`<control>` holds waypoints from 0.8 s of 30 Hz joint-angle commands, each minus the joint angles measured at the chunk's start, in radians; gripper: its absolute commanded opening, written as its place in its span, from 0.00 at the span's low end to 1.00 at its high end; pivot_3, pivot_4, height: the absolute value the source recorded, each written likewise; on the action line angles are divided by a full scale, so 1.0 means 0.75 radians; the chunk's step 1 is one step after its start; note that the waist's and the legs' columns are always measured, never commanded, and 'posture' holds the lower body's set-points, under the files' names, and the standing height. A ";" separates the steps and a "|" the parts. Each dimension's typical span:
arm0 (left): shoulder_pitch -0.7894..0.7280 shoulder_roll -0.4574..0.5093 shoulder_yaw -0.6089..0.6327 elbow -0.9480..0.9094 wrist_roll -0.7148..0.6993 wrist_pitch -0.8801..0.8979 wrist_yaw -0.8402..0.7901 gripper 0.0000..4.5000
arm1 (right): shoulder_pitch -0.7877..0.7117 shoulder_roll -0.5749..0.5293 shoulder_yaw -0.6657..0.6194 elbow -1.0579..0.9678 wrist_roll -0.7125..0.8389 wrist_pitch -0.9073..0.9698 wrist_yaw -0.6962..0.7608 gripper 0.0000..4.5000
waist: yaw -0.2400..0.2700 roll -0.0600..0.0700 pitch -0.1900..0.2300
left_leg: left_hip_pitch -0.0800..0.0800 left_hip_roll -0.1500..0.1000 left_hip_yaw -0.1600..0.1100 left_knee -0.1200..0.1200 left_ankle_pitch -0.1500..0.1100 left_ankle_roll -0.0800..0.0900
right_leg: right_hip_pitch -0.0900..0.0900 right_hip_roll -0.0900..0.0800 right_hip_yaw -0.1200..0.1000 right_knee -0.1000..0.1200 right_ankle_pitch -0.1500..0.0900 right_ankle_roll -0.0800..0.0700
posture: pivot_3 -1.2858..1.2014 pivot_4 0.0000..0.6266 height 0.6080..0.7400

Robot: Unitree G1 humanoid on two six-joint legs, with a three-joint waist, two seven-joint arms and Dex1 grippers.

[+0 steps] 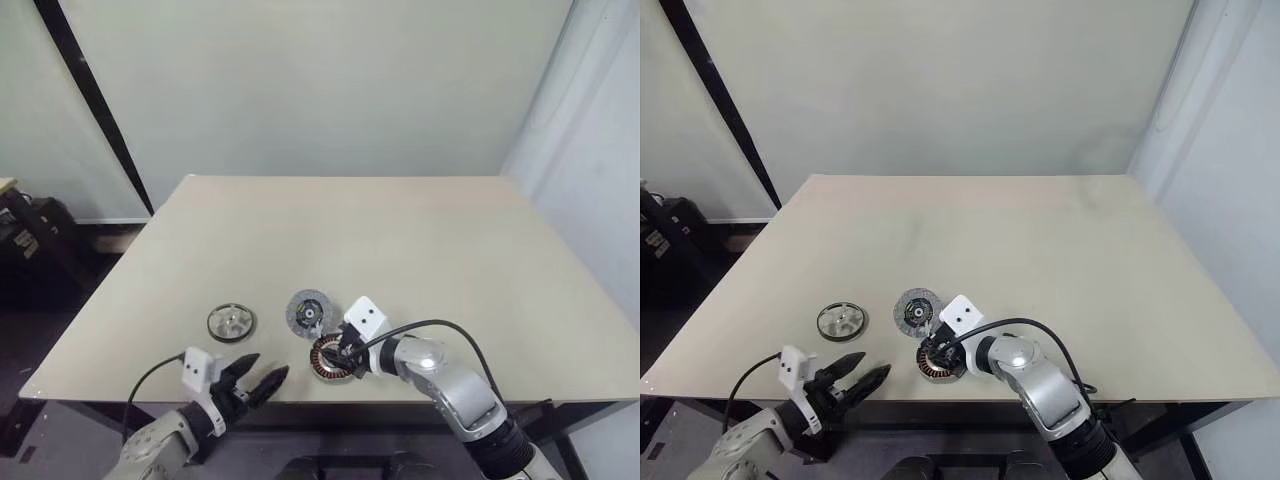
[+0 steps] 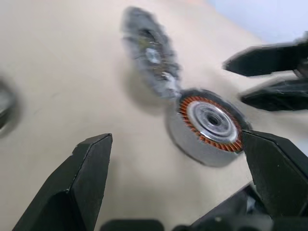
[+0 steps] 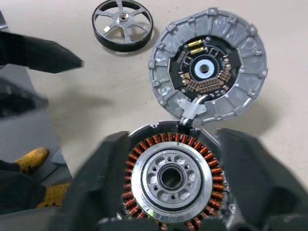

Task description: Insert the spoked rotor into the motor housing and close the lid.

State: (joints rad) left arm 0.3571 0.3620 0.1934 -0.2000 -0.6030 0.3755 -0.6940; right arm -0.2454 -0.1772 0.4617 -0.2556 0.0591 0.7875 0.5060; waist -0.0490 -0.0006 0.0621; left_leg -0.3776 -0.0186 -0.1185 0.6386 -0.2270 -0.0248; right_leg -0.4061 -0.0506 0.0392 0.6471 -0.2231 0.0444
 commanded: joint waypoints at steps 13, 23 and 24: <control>-0.156 -0.151 0.358 0.152 -0.260 0.142 0.368 1.00 | 0.084 -0.110 -0.110 -0.113 0.005 -0.127 -0.028 1.00 | -0.001 -0.002 0.000 | -0.001 0.000 0.001 0.002 -0.003 -0.005 | 0.001 0.000 0.000 -0.001 0.000 0.000 | 0.52 0.00 1.00; -0.408 -0.176 0.381 0.347 -0.202 0.157 0.574 1.00 | 0.118 -0.117 -0.127 -0.132 -0.004 -0.136 -0.064 1.00 | 0.000 -0.005 -0.001 | 0.000 -0.001 0.000 0.002 0.000 0.000 | 0.002 0.000 0.000 -0.001 0.000 0.000 | 0.52 0.00 1.00; -0.431 -0.178 0.375 0.370 -0.188 0.151 0.583 1.00 | 0.120 -0.118 -0.127 -0.133 -0.004 -0.137 -0.065 1.00 | 0.000 -0.005 -0.002 | 0.000 -0.001 0.000 0.003 0.000 0.000 | 0.002 0.000 0.000 -0.001 0.000 0.000 | 0.52 0.00 1.00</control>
State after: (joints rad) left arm 0.0581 0.2266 0.4580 0.0748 -0.7570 0.5108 -0.2701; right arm -0.1454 -0.2660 0.3844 -0.3049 0.0561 0.7074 0.4621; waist -0.0491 -0.0046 0.0610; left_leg -0.3779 -0.0195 -0.1184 0.6405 -0.2269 -0.0248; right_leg -0.4043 -0.0503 0.0389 0.6462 -0.2230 0.0444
